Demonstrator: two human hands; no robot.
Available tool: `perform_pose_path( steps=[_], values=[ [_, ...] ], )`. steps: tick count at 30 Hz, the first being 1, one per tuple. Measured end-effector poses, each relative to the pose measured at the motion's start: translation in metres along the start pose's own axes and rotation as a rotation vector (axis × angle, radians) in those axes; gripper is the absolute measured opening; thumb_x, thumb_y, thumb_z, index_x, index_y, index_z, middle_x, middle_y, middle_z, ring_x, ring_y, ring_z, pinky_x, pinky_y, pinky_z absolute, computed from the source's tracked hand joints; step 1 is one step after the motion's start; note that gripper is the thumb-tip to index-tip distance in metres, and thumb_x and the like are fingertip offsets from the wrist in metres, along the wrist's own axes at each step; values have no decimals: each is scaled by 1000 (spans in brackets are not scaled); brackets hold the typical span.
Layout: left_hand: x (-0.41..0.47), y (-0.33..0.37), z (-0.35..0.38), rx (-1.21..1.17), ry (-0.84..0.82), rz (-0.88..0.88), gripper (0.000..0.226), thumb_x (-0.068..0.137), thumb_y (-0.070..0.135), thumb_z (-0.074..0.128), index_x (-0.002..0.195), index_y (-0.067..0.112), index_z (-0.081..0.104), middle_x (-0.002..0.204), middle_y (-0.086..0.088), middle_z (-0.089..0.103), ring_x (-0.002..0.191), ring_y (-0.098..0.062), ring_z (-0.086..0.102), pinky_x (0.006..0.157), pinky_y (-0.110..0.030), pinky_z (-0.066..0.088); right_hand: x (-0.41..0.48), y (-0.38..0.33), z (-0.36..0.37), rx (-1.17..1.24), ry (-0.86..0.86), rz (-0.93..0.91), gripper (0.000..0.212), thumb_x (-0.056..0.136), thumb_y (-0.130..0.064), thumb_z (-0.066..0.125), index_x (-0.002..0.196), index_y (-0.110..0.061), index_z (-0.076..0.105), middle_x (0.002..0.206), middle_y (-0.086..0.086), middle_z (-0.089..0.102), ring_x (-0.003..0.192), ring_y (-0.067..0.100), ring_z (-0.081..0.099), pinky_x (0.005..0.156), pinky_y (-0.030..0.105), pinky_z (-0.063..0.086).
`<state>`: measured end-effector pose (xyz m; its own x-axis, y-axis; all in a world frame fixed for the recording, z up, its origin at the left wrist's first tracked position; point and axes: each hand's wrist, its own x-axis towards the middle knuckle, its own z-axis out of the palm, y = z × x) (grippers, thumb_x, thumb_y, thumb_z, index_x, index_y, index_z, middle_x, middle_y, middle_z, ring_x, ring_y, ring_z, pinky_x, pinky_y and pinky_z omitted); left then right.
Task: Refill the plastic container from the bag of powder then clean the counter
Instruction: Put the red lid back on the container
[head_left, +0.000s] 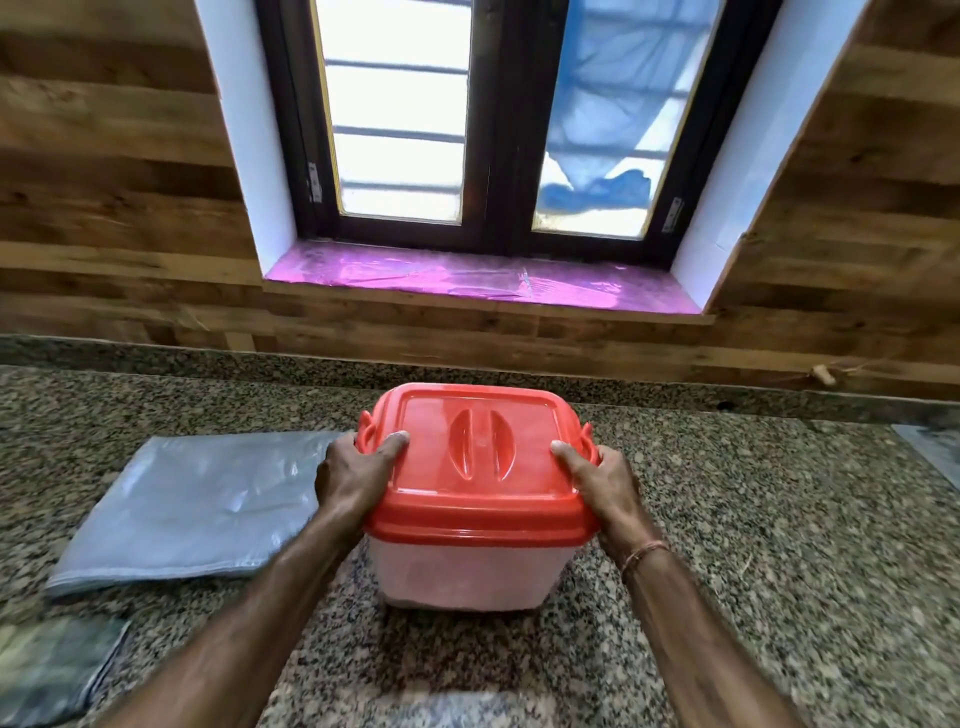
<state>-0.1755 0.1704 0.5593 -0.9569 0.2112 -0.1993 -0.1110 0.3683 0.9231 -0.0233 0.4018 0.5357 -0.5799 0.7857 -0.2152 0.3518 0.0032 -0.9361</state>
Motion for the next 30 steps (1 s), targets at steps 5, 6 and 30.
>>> perform_pose_path(
  steps=[5,6,30],
  values=[
    [52,33,31,-84,36,-10,37,84,37,78,107,9,72,87,-8,74,63,-14,65,40,-18,44,59,-27,-7,51,43,-48,34,90,-35,75,107,-7,67,91,12,73,70,22,71,47,20,55],
    [62,38,38,-96,27,1,36,82,38,79,104,11,73,88,-9,75,65,-16,67,44,-21,49,74,-31,-10,36,51,-69,32,90,-32,75,107,-7,68,89,10,72,68,19,68,44,17,50],
    [200,81,186,-83,-11,53,50,71,58,77,111,28,74,96,1,78,88,-22,74,82,-44,63,258,-47,-47,110,169,-53,17,85,-32,79,90,-18,71,86,5,74,74,19,67,75,34,56]
  ],
)
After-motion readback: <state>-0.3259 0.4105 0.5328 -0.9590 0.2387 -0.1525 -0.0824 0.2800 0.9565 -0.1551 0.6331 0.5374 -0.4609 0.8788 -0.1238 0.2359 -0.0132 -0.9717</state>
